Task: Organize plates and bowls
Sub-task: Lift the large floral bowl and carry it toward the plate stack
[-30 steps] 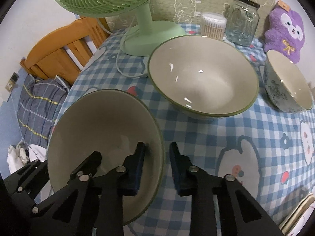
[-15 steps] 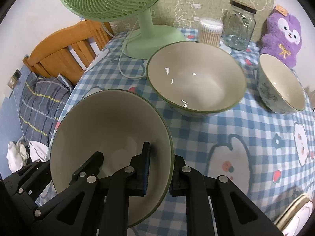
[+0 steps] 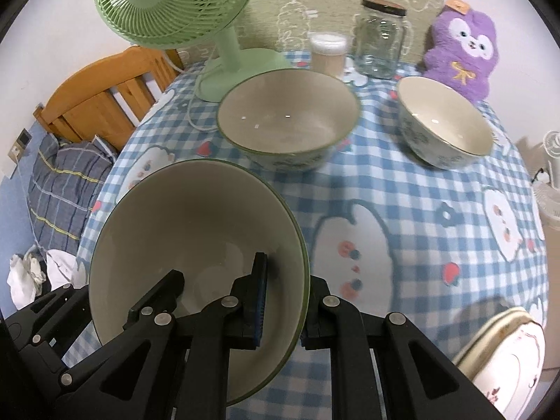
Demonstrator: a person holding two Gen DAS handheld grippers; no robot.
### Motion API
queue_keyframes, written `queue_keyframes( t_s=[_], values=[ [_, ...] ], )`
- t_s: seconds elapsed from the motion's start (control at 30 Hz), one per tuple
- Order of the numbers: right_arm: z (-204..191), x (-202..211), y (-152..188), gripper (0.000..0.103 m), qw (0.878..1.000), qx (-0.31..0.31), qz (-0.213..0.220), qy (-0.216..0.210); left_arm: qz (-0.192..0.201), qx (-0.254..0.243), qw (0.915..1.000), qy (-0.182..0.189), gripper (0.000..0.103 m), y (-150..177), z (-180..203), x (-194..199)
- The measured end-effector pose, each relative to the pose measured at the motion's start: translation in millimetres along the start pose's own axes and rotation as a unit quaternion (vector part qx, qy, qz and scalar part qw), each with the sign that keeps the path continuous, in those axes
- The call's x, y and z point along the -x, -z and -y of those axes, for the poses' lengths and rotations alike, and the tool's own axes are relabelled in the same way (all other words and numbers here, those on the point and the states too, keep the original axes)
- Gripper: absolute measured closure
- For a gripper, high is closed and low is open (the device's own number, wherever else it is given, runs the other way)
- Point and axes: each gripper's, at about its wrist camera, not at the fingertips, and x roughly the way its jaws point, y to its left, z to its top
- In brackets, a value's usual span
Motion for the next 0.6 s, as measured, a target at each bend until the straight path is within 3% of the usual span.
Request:
queue_keyframes(
  t_s=[0.23,0.6],
  values=[
    [21.9,12.5,19.7,0.086,1.000,-0.018,0.001,0.017,-0.006,-0.006,0.9998,0.020,0.077,16.8,22.0,1.9],
    [41.4,24.7,55.0,0.086,0.999,-0.030,-0.002,0.022,-0.010,-0.019,0.9995,0.021,0.077,46.9,43.5,10.0]
  ],
)
